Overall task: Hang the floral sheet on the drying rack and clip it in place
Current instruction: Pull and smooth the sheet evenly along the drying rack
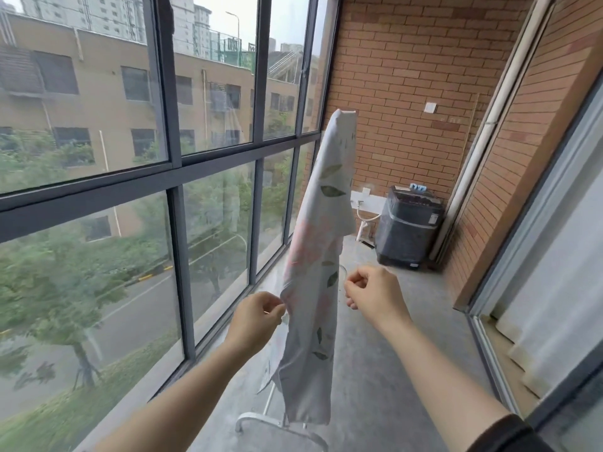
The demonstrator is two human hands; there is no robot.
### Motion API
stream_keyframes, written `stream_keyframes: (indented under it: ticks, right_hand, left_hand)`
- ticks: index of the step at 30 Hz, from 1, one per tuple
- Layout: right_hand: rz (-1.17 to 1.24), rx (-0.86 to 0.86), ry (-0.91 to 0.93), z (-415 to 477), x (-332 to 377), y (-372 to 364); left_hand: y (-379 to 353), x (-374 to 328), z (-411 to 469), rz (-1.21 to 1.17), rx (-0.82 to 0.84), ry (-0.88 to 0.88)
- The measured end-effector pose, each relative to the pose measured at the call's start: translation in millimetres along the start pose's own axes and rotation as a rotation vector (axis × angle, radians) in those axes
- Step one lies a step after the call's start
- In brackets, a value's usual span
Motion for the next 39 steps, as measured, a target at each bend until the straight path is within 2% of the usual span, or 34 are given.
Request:
stream_keyframes:
  ticks: [11,17,25,30,34,39]
  right_hand:
    - [0.135,0.022,-0.013,4,-52,45]
    - [0.185,0.040,-0.009,25,-78,67]
    - [0.108,0.037,0.046,85,-37,64]
    - [0.147,-0.028,0.042,108,-28,64]
    - [0.221,-0.094,-0.051,109,-60,64]
    - [0.247,-0.198,-0.228,95,-122,70]
  left_hand:
    - [-47,-82,-6,-0.051,-0.042,-0.078]
    - [-70,-102,7,-0.041,-0.083,-0.082]
    - [-53,-102,40,-0.025,-0.116,-0.094]
    - [-54,-106,80,-0.074,-0.053,-0.171]
    - [-66,-113,110,-0.133,0.023,-0.238]
    - [-121,-111,124,-0.258,0.199,-0.200]
Point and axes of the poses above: each hand's wrist, its own z-axis towards the middle knuckle, its own y-axis out of the back of the hand, x = y × z, the point moved 9 cm from there along z, towards the middle knuckle, and after that the axes turned 7 degrees about -y, right-handed, at the moved point
